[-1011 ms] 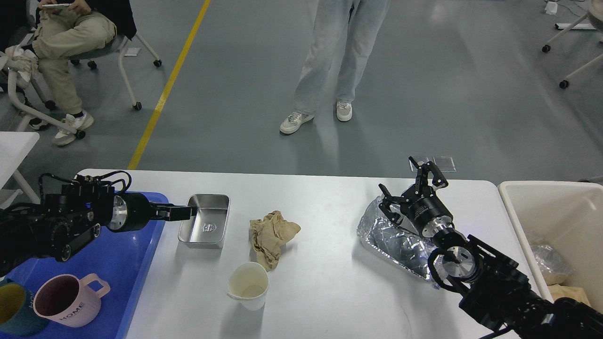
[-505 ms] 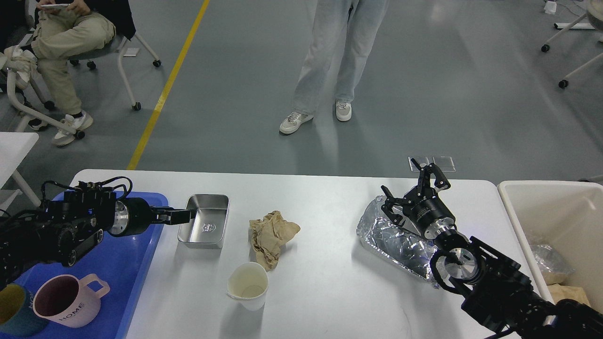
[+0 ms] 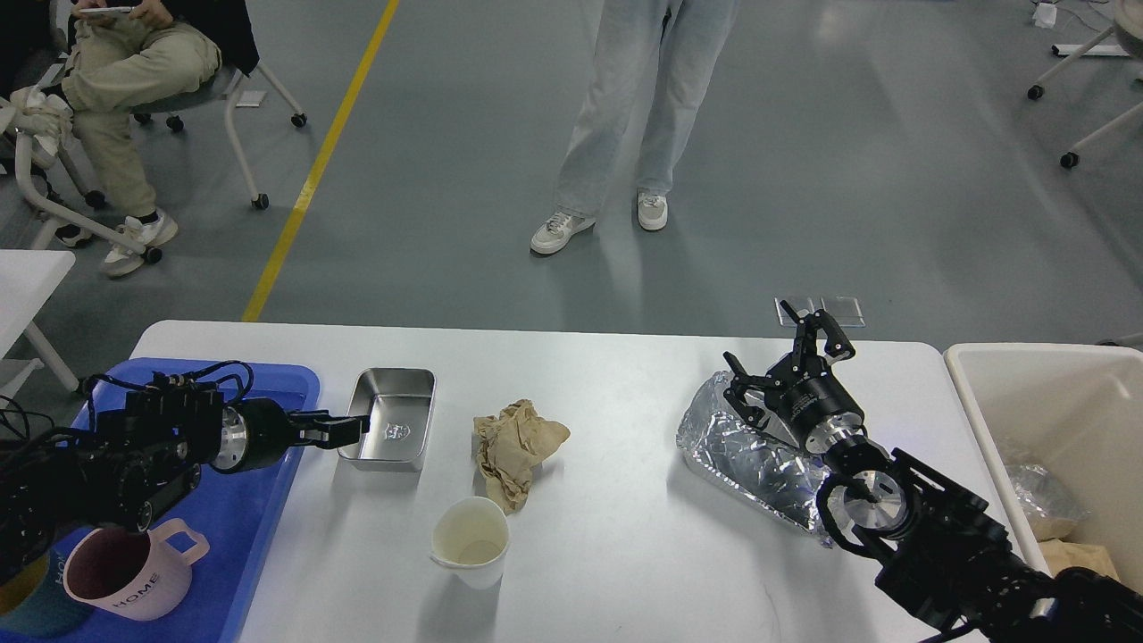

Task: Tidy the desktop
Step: 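Reach the left gripper to the steel tray and grasp its edge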

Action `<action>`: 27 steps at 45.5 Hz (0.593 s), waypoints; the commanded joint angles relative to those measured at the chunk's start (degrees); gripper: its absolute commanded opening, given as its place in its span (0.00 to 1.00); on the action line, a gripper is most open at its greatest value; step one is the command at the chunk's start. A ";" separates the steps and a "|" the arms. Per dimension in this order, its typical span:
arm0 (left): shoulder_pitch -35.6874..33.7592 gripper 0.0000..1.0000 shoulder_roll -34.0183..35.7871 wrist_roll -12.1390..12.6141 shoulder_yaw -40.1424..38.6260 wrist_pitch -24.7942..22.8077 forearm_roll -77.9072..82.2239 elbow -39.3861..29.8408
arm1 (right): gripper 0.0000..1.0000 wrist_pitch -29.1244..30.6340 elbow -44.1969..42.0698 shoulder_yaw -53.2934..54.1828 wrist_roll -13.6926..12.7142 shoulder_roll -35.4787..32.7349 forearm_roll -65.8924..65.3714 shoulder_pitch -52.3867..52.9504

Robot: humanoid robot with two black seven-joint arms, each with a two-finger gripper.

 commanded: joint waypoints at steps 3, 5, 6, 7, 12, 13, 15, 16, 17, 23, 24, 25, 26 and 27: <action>0.08 0.51 -0.16 -0.08 0.00 -0.01 0.13 0.40 | 1.00 0.00 0.00 0.00 0.00 0.00 0.00 0.00; 0.00 0.48 -0.16 -0.35 0.00 -0.01 0.04 0.40 | 1.00 0.00 0.00 0.00 0.00 -0.08 0.00 0.00; 0.08 0.47 -0.16 -0.43 0.00 -0.01 0.13 0.40 | 1.00 0.00 0.00 0.00 0.00 -0.17 0.00 -0.09; 0.08 0.47 -0.16 -0.43 0.00 -0.01 0.13 0.40 | 1.00 0.00 0.00 0.00 0.00 -0.17 0.00 -0.09; 0.08 0.40 -0.16 -1.14 0.09 -0.01 0.13 0.57 | 1.00 0.00 0.00 0.00 0.00 -0.61 0.00 -0.17; 0.08 0.39 -0.16 -1.05 0.09 -0.01 0.22 0.75 | 1.00 0.00 0.00 0.00 0.00 -0.61 0.00 -0.17; 0.08 0.38 -0.16 -1.14 0.09 -0.01 0.22 0.84 | 1.00 0.00 0.00 0.08 0.00 -0.61 0.00 -0.17; 0.17 0.38 -0.16 -1.14 0.09 -0.10 0.22 0.84 | 1.00 0.00 0.00 0.00 0.00 -0.61 0.00 -0.17; 0.17 0.37 -0.16 -1.14 0.17 -0.10 0.22 0.84 | 1.00 0.00 0.00 0.08 0.00 -0.61 0.00 -0.17; 0.17 0.32 -0.16 -1.14 1.93 -0.10 0.13 0.84 | 1.00 0.00 0.00 0.00 0.00 -0.61 0.00 -0.17; 0.09 0.32 -0.16 -1.14 2.37 -0.10 -0.04 0.84 | 1.00 0.00 0.00 0.08 0.00 -0.61 0.00 -0.17; 0.08 0.32 -0.08 -1.14 2.72 -0.10 -0.04 0.84 | 1.00 0.00 0.00 0.00 0.00 -0.70 0.00 -0.17; 0.08 0.31 -0.07 -1.14 2.90 -0.01 -0.13 0.84 | 1.00 0.00 0.00 0.00 0.00 -0.70 0.00 -0.17; 0.08 0.31 -0.07 -1.22 2.99 -0.01 -0.13 0.84 | 1.00 0.00 0.00 0.08 0.00 -0.79 0.00 -0.17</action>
